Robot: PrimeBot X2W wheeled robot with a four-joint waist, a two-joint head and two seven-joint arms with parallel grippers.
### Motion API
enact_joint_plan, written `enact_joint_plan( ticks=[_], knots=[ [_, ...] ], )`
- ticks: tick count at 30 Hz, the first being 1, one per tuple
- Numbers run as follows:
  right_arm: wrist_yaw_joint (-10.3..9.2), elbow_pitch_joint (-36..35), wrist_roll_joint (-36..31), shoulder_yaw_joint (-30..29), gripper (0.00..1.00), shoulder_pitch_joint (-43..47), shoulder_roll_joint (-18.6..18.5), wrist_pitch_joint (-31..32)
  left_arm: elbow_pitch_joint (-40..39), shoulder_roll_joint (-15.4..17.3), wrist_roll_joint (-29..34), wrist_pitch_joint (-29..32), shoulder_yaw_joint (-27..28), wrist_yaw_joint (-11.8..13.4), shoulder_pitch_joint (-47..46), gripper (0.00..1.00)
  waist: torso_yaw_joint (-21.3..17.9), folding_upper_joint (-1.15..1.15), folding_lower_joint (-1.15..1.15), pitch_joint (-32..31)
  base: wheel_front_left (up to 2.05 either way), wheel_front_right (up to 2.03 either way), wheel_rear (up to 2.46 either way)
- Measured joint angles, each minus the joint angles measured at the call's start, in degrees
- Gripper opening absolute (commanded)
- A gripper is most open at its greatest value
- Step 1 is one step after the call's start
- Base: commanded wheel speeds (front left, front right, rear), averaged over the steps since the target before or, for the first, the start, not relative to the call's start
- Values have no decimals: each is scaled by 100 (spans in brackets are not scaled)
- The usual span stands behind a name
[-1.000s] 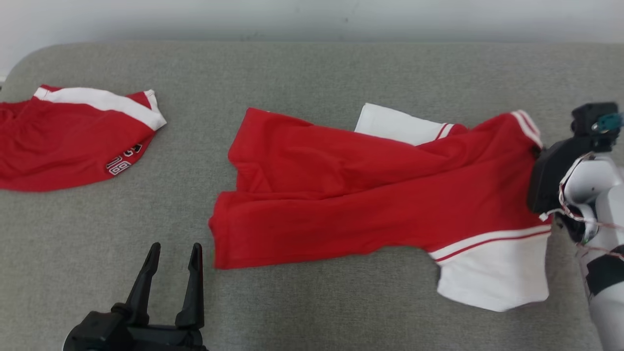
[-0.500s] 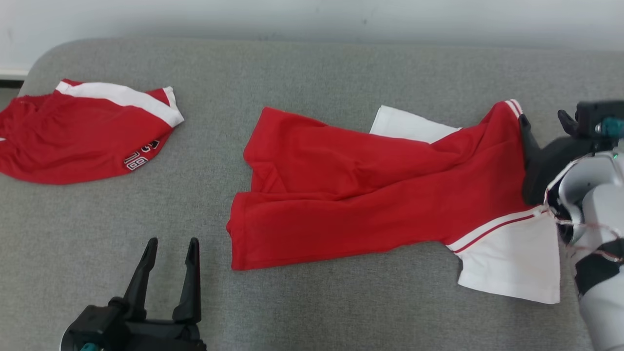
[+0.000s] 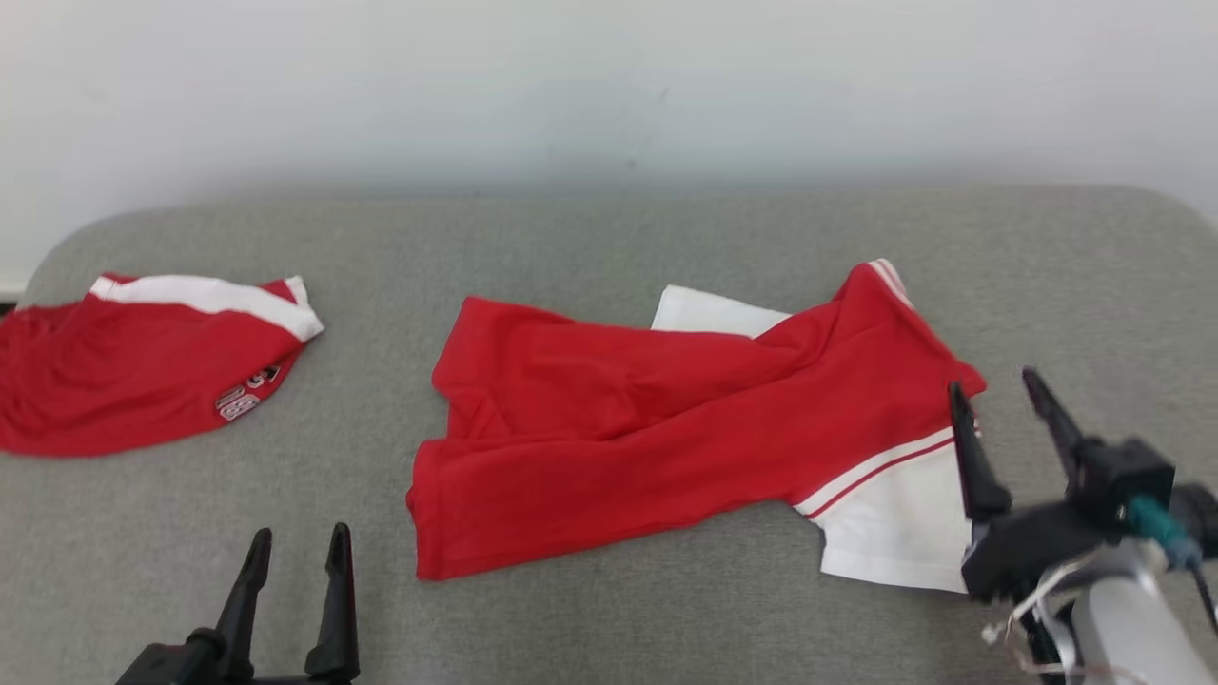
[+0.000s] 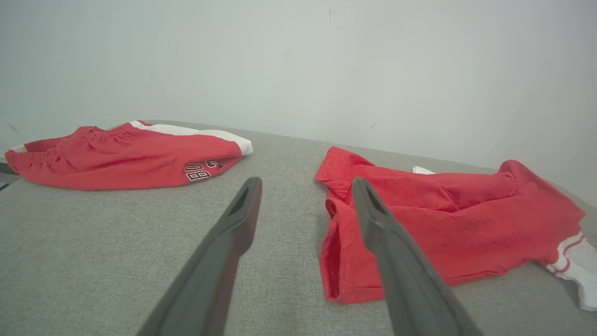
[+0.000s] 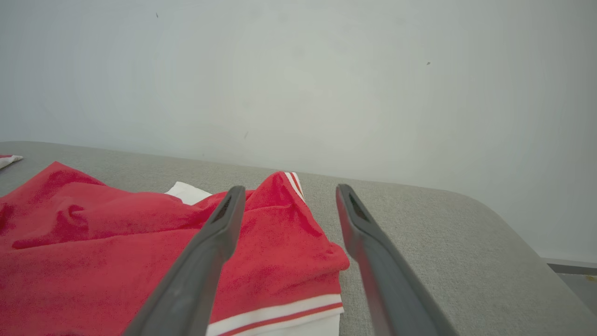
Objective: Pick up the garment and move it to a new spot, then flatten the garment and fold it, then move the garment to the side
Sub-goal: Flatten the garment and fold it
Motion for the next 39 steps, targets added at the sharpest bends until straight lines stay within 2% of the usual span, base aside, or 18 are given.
enact_joint_plan(
  ticks=[7,16,32,39],
  knots=[
    [0,-620,1,-152,100,934,268,-116,32,1,5,0,162,57,127,100,-314,0,0,-362,0,0,0],
    [0,-794,4,-269,100,1629,559,-108,154,2,-23,0,366,107,392,100,-578,0,0,-726,0,0,0],
    [0,-1406,141,-115,100,1831,368,393,383,1,-47,0,402,64,600,100,-555,0,1,-943,0,0,0],
    [0,-1450,192,-191,100,1923,426,494,446,1,-54,0,397,49,591,100,-513,0,1,-909,0,0,0]
  ],
)
